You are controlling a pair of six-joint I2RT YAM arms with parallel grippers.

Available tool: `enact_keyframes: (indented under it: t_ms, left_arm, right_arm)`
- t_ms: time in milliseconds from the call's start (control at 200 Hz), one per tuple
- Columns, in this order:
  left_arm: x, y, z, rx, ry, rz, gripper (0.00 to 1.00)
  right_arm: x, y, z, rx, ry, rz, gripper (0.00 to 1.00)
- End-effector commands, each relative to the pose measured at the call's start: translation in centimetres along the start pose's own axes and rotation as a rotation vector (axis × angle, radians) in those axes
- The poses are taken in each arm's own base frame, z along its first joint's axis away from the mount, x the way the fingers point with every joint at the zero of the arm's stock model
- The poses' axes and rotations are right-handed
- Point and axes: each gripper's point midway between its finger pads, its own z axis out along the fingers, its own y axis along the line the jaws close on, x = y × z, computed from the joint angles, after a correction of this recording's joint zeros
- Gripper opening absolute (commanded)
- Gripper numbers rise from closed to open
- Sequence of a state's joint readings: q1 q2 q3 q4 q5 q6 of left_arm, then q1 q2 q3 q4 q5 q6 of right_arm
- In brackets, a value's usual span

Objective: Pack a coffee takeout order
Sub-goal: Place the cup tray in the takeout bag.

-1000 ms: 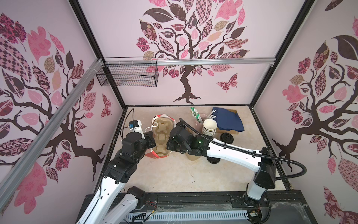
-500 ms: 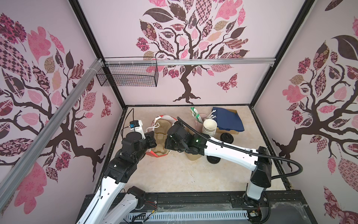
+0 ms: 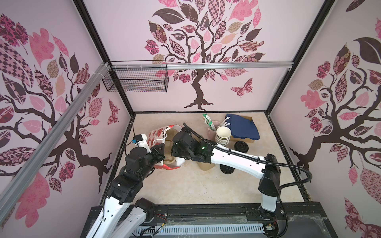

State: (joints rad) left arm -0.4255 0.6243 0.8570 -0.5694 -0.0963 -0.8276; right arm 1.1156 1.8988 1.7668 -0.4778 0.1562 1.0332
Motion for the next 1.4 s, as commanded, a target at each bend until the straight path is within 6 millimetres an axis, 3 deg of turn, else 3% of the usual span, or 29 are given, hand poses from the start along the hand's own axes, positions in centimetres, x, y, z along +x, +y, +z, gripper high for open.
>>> enact_keyframes:
  t_ms: [0,705,815,960,1156,1396]
  left_arm:
    - [0.0,0.0,-0.2,0.004,-0.003,-0.042,0.0]
    - [2.0,-0.8,-0.6,0.084,0.081,-0.194,0.0]
    - [2.2,-1.2,-0.4,0.11,0.093,-0.227,0.0]
    - [2.0,-0.9,-0.5,0.098,0.079,-0.225,0.0]
    - [1.5,0.1,-1.0,0.05,0.044,-0.22,0.0]
    - [1.7,1.0,-0.8,0.021,0.033,-0.211,0.0]
  right_arm:
    - [-0.5,-0.4,0.0,-0.006,-0.015,0.013,0.12]
    - [1.0,-2.1,1.9,0.008,0.097,-0.058,0.12]
    - [1.5,-2.0,2.5,0.004,0.125,-0.066,0.17]
    - [1.4,-2.4,2.6,0.015,0.118,-0.075,0.3]
    - [-0.4,-1.8,0.7,0.02,0.046,-0.101,0.33]
    - [-3.8,0.7,-5.1,-0.054,-0.075,-0.169,0.38]
